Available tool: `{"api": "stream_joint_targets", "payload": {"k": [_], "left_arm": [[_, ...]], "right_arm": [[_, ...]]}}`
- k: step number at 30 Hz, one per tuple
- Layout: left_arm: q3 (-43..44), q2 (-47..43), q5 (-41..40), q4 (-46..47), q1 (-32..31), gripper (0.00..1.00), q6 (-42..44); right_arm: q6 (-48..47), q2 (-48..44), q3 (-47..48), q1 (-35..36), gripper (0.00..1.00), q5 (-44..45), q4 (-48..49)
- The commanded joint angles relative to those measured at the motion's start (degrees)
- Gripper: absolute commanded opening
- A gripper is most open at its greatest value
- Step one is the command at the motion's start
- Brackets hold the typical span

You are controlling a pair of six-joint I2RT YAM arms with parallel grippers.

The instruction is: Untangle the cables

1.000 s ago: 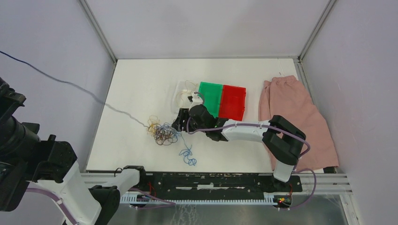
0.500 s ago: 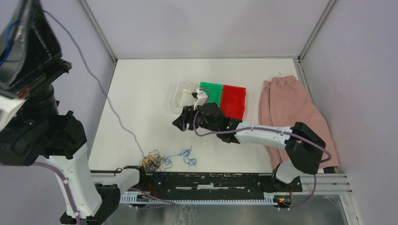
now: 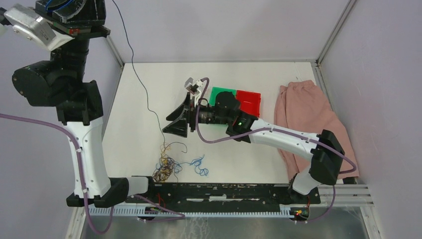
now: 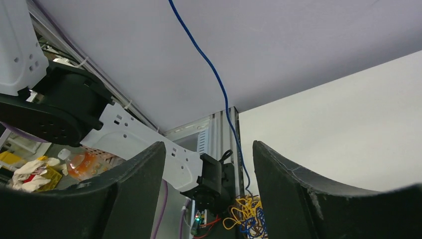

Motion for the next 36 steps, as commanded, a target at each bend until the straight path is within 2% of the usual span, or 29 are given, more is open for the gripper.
{"api": "stream_joint_targets", "payload": {"k": [1,7,10,15,19,24,27,32,36], "left_arm": [[5.1,1.0,0.4,-0.2,0.1,0.03,0.4],[11.8,4.8,0.6,-1.9,0.2,0.04,-1.6],[16.3,6.6,0.6,-2.5,0.1,0.04,-1.7],[18.0,7.4,0.8,-4.2,0.1,0.04,-1.8],[15.9,7.2,1.2,-4.2,0.1,0.04,-0.8],[23.7,12.1,0.4,-4.7,0.1,0.04,-1.2],[24.4,13.5,1.5,-4.7,0.2,0.04,0.5],[24.5,15.8,1.6,-2.6,0.0,0.05,4.1],[26.9,19.0,1.2,-1.1,-1.1,0.05,6.5]], "right_arm": [[-1.0,4.8,5.1,0.8,0.71,-4.9,0.0],[-7.2,10.0,10.4,1.7,0.66,4.4,-10.3],[-7.0,11.3,11.5,1.7,0.64,5.4,-9.6],[-6.2,11.7,15.0,1.7,0.51,5.0,-9.6],[-5.5,9.3,13.8,1.7,0.54,4.4,-9.2],[-4.9,8.5,12.4,1.8,0.57,6.1,-7.2],[-4.7,9.6,13.8,2.3,0.62,4.6,-7.9],[-7.7,5.1,9.1,2.2,0.67,13.7,-12.9],[-8.8,1.9,6.4,1.7,0.73,14.6,-11.8]]}}
